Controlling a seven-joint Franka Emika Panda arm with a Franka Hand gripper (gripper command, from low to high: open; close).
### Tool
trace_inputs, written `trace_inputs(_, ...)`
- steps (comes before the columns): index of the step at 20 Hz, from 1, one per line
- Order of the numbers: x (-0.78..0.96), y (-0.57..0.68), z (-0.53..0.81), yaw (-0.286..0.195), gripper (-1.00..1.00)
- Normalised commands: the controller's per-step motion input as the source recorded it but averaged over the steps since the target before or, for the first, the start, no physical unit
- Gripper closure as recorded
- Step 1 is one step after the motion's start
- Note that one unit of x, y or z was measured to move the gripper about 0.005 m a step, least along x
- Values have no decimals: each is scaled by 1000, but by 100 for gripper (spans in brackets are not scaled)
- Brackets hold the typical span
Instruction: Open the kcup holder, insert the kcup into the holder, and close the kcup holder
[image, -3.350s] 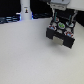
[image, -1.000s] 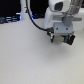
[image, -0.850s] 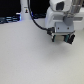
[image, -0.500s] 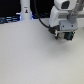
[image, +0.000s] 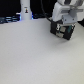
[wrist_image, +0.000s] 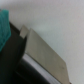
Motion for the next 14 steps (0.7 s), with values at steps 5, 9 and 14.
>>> trace_inputs(5,-824,404,-1,75,-100)
trace_inputs(9,-434,306,192,54,-100)
trace_inputs(14,-13,237,928,5,-100)
